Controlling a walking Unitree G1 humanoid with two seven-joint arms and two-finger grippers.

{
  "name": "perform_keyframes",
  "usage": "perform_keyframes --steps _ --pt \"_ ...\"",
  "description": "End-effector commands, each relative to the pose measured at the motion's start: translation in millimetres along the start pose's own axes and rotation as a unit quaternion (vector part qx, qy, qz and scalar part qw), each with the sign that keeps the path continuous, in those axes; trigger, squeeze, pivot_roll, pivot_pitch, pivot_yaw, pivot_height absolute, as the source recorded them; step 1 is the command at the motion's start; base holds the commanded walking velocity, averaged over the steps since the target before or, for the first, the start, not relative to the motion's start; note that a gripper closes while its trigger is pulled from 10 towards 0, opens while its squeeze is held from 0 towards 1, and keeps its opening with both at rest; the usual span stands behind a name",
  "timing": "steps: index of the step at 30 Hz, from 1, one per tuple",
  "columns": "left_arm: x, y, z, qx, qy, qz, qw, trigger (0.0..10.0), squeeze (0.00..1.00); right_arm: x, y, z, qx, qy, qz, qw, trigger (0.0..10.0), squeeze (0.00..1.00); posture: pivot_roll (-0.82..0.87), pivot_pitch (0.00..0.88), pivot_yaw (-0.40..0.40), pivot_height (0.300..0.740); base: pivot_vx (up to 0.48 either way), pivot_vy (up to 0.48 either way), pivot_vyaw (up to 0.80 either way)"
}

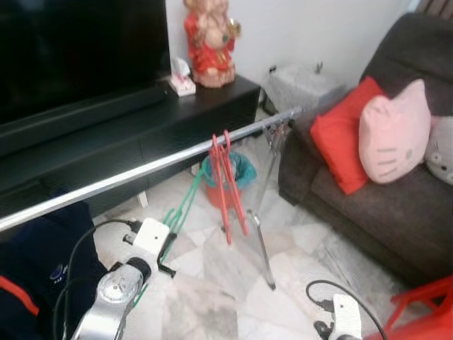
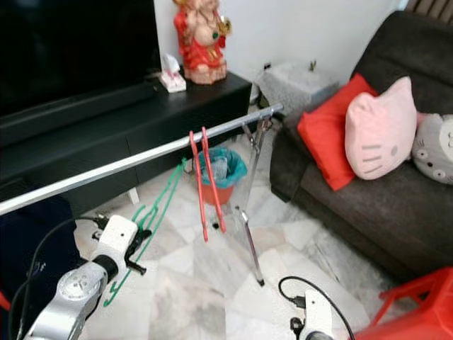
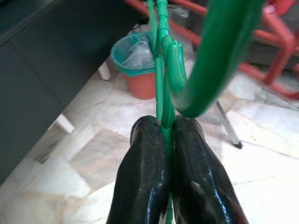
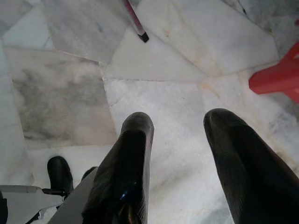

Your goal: Hang hanger

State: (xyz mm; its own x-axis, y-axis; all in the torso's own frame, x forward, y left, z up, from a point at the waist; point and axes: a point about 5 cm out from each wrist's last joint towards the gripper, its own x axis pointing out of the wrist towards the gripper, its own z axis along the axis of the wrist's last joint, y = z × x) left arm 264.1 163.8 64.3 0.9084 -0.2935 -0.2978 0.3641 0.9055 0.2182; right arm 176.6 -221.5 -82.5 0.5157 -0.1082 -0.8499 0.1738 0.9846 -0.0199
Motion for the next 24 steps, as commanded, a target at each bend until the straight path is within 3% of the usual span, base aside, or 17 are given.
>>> perform_keyframes --steps 1,5,12,19,24 --pt "1.0 -1.9 4.0 0.001 -0.009 -0.009 1.0 10.0 0.0 -0.5 -5.4 1.3 0.0 -0.003 -0.008 1.0 10.0 0.0 0.09 0.0 -0.064 0.74 0.0 0.0 0.0" --pt "2.0 -1.5 5.8 0.0 -0.013 -0.013 1.0 10.0 0.0 -0.4 -5.0 0.9 0.004 -0.001 -0.008 1.0 10.0 0.0 0.08 0.0 -0.06 0.74 0.0 0.329 0.0" --pt "3.4 -6.7 8.1 0.007 -0.02 -0.022 1.0 10.0 0.0 -0.5 -5.2 1.1 0.001 -0.002 -0.007 1.0 10.0 0.0 0.08 0.0 -0.062 0.74 0.0 0.295 -0.62" --pt "2.8 -6.1 8.0 -0.001 -0.019 -0.02 1.0 10.0 0.0 -0.5 -5.0 1.6 0.002 -0.004 -0.005 1.0 10.0 0.0 0.08 0.0 -0.063 0.74 0.0 0.0 0.0" --pt "3.2 -6.1 9.2 0.003 -0.023 -0.023 0.999 10.0 0.0 -0.5 -4.8 1.7 0.005 -0.006 -0.006 1.0 10.0 0.0 0.08 0.0 -0.061 0.74 0.0 0.365 0.0"
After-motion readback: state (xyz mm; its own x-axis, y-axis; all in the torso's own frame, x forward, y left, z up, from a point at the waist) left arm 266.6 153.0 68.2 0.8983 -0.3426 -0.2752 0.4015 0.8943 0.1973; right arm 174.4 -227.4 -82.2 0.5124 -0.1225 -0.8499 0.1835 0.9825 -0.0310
